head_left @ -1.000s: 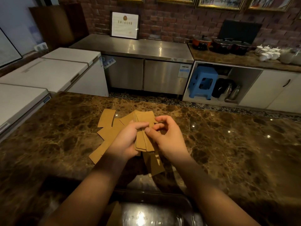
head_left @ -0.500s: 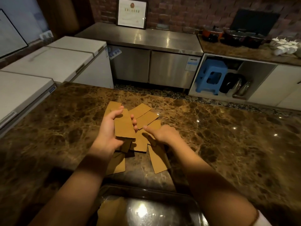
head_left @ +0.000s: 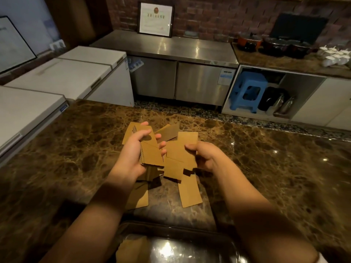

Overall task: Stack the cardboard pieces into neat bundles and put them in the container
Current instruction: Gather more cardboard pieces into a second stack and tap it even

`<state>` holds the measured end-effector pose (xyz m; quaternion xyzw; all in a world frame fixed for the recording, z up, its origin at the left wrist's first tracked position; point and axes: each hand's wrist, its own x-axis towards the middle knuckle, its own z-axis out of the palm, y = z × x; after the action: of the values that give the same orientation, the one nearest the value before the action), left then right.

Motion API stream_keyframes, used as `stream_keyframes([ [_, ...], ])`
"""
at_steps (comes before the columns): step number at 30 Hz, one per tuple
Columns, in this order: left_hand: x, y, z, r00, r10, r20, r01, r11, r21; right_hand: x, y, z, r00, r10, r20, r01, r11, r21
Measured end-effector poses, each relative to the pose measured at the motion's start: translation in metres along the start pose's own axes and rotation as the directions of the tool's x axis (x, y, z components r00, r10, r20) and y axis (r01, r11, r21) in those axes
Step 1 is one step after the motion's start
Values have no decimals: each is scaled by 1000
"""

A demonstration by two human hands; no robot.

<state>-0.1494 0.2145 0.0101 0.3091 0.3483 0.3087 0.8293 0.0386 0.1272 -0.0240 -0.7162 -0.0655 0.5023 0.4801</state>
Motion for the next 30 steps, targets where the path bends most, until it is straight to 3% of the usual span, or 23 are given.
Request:
stream_keyframes([
  [5,-2,0,15,999,29,35,-29,1000,-3,-30,-1,-47,953,-232,-193,252,964,86],
  [9,-8,-6,31,991,36,129,-40,999,27,-64,-6,-64,929,-326,-176,357,915,186],
  [17,-29,-13,65,945,58,323,-110,983,146,-112,-9,-48,907,-418,52,367,844,391],
  [25,-37,0,62,947,162,278,-229,946,229,-130,-7,-46,896,-429,113,245,692,679],
  [30,-40,-6,66,967,167,193,-204,960,191,-134,-8,-38,881,-470,60,358,743,565],
])
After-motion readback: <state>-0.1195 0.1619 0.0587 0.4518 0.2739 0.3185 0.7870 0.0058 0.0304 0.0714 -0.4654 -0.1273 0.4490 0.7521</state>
